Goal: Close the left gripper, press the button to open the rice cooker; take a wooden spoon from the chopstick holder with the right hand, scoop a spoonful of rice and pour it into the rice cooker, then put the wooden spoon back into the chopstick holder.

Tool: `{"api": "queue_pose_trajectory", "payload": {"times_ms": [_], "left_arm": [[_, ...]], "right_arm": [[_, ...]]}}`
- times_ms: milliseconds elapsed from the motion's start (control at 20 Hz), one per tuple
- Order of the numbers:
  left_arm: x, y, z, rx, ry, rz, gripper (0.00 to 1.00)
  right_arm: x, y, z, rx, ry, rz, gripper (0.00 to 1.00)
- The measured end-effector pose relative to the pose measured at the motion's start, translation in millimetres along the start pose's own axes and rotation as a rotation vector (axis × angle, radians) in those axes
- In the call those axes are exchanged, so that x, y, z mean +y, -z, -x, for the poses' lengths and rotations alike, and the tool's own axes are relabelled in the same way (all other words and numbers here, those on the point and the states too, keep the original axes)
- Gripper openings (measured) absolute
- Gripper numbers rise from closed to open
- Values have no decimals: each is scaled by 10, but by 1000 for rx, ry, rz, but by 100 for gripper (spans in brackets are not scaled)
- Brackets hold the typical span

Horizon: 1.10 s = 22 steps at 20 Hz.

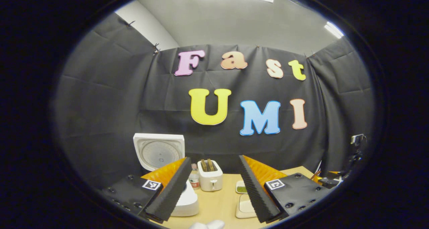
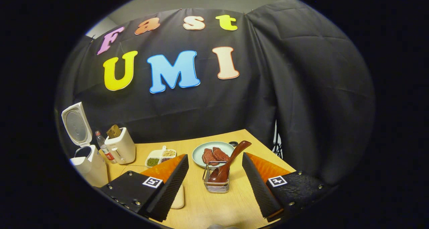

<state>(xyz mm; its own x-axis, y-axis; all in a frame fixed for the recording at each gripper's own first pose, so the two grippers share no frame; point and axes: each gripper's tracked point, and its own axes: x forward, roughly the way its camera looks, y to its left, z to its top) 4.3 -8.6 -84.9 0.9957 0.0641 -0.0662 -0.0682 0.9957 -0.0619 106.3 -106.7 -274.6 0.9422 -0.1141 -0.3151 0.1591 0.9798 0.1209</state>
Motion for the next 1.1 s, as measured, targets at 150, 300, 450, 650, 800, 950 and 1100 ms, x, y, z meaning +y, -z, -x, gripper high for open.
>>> {"api": "queue_pose_trajectory", "payload": {"times_ms": [150,300,450,650,800,950,1100], "left_arm": [[-100,234,-92,38,-27,0,95],[-128,421,-178,68,-67,-29,94],[-150,593,-224,89,-101,-42,94],[-191,681,-332,109,-113,-56,95],[-204,699,-413,113,-125,-67,94],[-252,703,-486,114,-121,-75,94],[-311,700,-537,111,-108,-83,97]], "right_arm": [[-88,269,-504,40,11,-4,99],[-138,547,-926,106,2,6,99],[-211,635,-1233,125,3,-18,99],[-297,652,-1529,134,20,-89,98],[-362,581,-1664,133,32,-131,99],[-410,529,-1713,135,52,-134,87],[-427,534,-1696,147,62,-115,36]]}}
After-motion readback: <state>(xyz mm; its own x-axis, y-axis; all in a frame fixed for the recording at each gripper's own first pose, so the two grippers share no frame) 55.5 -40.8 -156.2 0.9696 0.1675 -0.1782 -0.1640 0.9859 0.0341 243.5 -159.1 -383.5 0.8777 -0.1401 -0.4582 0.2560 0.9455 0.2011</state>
